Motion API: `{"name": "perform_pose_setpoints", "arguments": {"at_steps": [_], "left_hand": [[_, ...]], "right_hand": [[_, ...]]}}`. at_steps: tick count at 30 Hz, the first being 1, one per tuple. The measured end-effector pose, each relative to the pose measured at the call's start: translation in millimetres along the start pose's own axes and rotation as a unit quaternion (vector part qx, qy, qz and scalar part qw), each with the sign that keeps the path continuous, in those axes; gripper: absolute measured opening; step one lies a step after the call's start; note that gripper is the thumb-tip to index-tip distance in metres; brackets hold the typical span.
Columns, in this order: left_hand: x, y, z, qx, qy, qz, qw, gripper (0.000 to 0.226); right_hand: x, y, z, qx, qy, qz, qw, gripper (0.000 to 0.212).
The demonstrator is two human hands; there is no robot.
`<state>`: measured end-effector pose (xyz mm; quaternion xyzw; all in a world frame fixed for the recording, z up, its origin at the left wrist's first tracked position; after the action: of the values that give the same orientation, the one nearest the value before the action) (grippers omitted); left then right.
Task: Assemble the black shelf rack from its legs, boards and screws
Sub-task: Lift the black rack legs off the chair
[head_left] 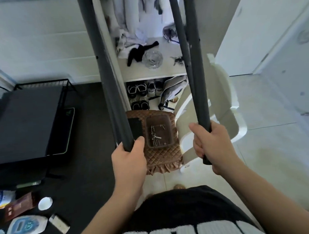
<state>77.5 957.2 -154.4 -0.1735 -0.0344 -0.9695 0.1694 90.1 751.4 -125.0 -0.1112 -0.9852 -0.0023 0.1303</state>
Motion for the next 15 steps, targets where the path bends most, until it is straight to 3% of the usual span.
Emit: {"name": "perform_pose_setpoints", "arguments": {"at_steps": [10, 15], "left_hand": [[15, 71, 73, 0.050, 0.138, -0.137, 0.980, 0.029], [36, 142, 101, 0.050, 0.208, -0.192, 0.958, 0.043]], "right_hand": [[21, -62, -73, -0.026, -0.144, 0.126, 0.981, 0.027], [33, -127, -94, -0.041, -0.197, 0.203, 0.958, 0.028]]}}
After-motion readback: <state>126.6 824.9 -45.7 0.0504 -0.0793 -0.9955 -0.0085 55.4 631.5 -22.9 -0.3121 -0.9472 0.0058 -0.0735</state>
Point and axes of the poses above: each hand's wrist, its own x-axis away from the middle knuckle, its own y-axis out of the palm, z = x × y, the point moved 3 cm from there along -x, towards the middle knuckle, and after that the axes turned 1 degree about -x, right-handed, at the moved point
